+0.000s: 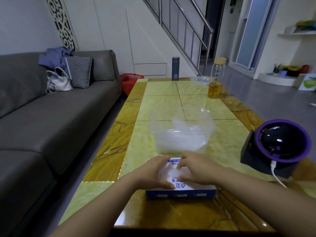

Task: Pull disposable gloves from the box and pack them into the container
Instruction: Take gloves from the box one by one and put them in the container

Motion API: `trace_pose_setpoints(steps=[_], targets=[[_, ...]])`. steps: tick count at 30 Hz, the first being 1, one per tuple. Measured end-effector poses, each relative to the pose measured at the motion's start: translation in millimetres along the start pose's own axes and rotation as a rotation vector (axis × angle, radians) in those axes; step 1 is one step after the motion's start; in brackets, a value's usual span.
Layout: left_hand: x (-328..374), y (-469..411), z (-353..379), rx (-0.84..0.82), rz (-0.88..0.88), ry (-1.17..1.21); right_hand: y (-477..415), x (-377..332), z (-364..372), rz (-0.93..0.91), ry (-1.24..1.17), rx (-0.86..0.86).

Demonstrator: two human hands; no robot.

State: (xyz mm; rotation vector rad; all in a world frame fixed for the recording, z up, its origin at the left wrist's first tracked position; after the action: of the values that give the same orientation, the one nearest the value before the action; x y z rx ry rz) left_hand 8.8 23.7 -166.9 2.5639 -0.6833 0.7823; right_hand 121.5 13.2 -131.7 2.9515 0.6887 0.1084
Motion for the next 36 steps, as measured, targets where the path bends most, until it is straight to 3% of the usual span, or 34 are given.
trace_pose_setpoints(steps=[3, 10, 15, 17, 22, 25, 33, 36], targets=[[-0.5, 1.1, 2.0, 0.011, 0.014, -0.029, -1.9, -12.5, -5.9, -0.018, -0.032, 0.111], [-1.2, 2.5, 1.3, 0.013, 0.019, -0.078, 9.8, -12.4, -48.5, -0.071, -0.074, 0.154], [8.0, 4.3, -2.7, 0.025, 0.038, -0.018, 21.0, 33.7, -136.4, 0.097, -0.381, 0.529], [16.2, 9.1, -10.3, 0.053, 0.031, 0.041, 26.2, 46.8, -155.5, 0.128, -0.474, 0.561], [34.7, 20.1, -44.4, 0.119, 0.044, 0.738, 27.6, 58.8, -131.6, 0.204, -0.762, 0.344], [47.4, 21.6, -58.5, 0.144, 0.052, 1.115, 26.0, 51.6, -116.2, 0.215, -0.768, 0.274], [50.0, 13.4, -73.5, 0.399, -0.017, 1.582, 24.8, 33.7, -115.8, 0.212, -0.746, 0.382], [47.9, 13.4, -86.0, 0.508, 0.041, 1.703, 30.6, 42.3, -82.8, 0.412, -1.288, 0.308]])
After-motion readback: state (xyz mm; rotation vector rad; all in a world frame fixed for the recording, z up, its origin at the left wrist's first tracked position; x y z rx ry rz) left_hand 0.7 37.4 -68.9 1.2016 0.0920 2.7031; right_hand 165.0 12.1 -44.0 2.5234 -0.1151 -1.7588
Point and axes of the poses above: each hand's wrist, its own y-axis away from the middle knuckle, its own z-axis out of the palm, x = y × z, the point moved 8 cm from there along -y, towards the middle knuckle, and after that the axes turned 9 degrees about y, right-handed, at the moved point
